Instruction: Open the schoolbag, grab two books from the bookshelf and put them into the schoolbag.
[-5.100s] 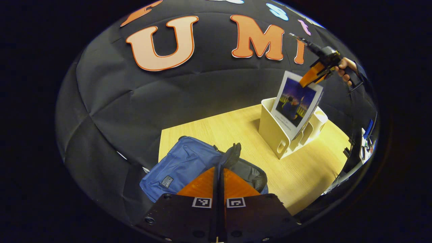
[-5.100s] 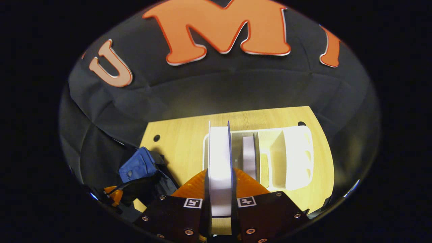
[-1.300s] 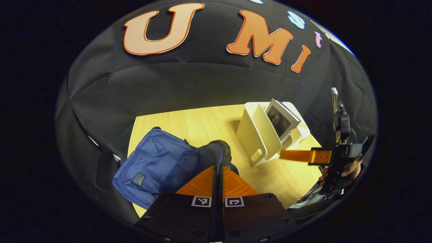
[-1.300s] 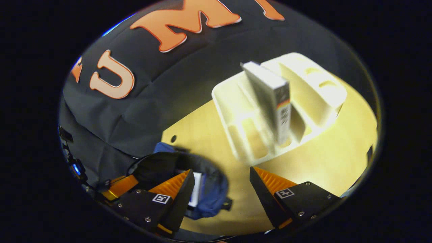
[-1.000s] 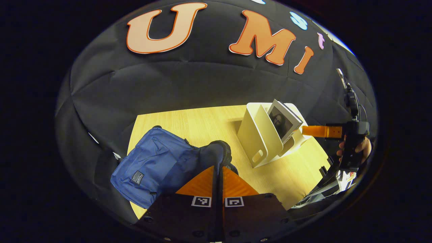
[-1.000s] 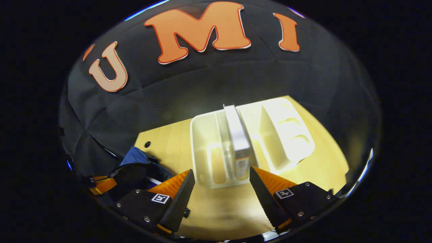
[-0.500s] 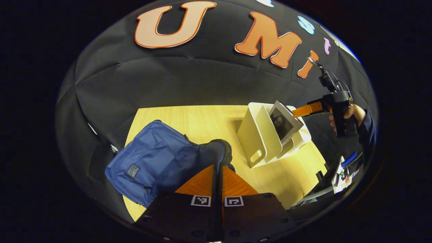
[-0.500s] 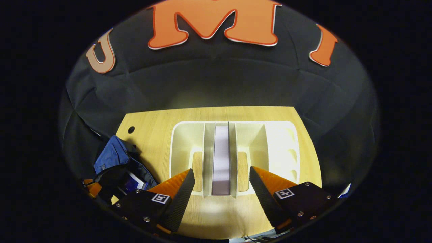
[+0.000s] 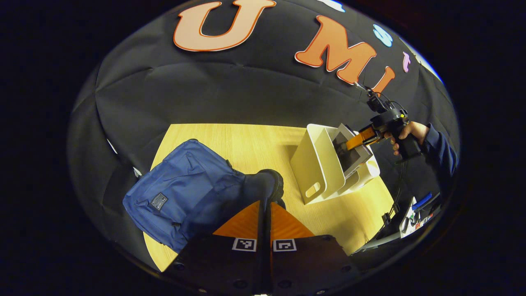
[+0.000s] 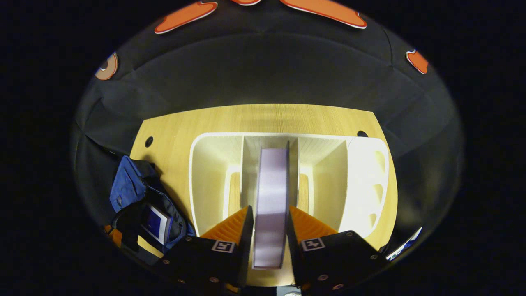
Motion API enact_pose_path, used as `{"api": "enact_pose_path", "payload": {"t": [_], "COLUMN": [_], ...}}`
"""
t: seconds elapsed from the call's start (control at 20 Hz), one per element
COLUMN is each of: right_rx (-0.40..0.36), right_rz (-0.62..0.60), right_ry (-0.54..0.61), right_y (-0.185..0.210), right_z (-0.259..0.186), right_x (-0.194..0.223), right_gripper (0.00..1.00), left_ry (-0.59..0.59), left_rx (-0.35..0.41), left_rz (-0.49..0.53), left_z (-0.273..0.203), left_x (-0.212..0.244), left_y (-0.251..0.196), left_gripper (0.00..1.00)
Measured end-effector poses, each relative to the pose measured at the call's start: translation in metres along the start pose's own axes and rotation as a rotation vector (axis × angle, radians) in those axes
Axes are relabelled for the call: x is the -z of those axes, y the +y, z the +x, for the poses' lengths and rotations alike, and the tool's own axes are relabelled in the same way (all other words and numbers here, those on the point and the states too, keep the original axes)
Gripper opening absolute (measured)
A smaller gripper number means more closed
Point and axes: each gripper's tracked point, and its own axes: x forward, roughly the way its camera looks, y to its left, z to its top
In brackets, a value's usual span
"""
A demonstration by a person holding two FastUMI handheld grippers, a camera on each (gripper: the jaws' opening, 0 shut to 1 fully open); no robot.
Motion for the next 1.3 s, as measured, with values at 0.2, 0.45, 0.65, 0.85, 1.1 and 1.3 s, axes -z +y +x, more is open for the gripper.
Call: {"api": "enact_pose_path", "payload": {"t": [0.2,0.45,0.65,0.85,1.1,1.3], "right_rx": [-0.006,-0.023,-0.038,-0.072,-0.148,-0.353], "right_rz": [-0.013,0.023,0.03,0.049,0.141,0.315], "right_ry": [0.051,-0.008,-0.098,-0.182,-0.234,-0.228], "right_y": [-0.004,-0.017,-0.027,-0.032,-0.023,0.012], "right_z": [-0.01,-0.058,-0.124,-0.189,-0.214,-0.211], "right_x": [0.009,-0.002,-0.016,-0.02,0.02,0.057], "right_gripper": [0.34,0.33,0.32,0.32,0.31,0.3], "left_ry": [0.0,-0.003,-0.003,-0.002,0.0,0.018], "left_rx": [0.002,0.015,0.03,0.037,0.037,0.03], "left_rz": [0.006,0.012,0.02,0.043,0.056,0.101], "left_z": [0.001,0.002,0.001,0.001,0.003,0.001], "left_x": [0.0,0.0,0.002,0.003,0.003,0.004], "left_y": [0.0,0.0,-0.001,-0.003,-0.002,-0.002], "left_gripper": [0.01,0.01,0.01,0.01,0.01,0.01]}}
